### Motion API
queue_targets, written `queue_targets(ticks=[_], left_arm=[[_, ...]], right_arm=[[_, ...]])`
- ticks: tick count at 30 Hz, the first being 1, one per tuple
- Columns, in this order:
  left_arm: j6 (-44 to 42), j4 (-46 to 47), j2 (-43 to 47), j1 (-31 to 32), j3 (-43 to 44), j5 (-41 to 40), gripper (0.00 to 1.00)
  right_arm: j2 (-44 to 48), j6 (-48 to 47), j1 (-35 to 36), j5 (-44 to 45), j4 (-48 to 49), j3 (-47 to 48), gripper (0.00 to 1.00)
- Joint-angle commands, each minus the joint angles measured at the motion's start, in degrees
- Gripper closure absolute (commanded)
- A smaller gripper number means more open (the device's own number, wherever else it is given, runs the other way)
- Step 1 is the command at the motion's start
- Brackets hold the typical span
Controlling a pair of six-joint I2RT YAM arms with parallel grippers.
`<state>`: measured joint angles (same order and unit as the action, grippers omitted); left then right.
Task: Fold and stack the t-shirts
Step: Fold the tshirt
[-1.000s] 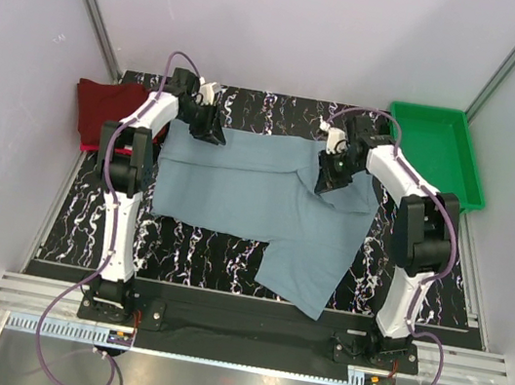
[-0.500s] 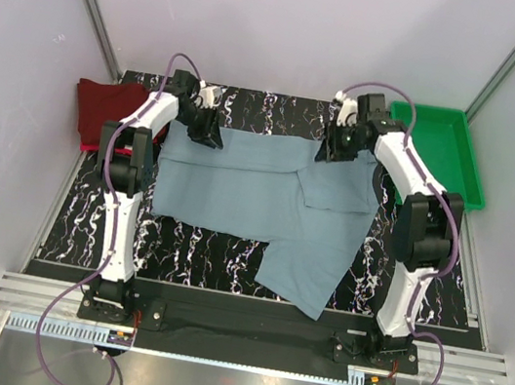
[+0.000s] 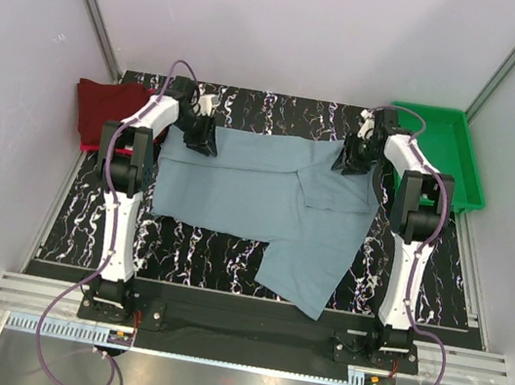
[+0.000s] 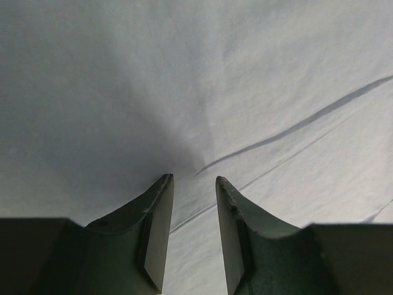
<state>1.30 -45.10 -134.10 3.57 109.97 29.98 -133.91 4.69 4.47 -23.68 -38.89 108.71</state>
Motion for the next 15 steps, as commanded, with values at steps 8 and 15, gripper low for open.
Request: queue_targets(ticks=[8, 15], left_arm=[[-2.3, -0.6, -5.2, -0.2, 13.9, -7.8, 0.5], [-2.4, 1.9, -8.5, -0.2, 20.5, -10.0, 0.44]], right_arm=[[-7.5, 0.8, -1.4, 2.8, 0.2, 12.0, 0.5], [-12.5, 2.7, -1.5, 3.3, 0.9, 20.9, 0.47]])
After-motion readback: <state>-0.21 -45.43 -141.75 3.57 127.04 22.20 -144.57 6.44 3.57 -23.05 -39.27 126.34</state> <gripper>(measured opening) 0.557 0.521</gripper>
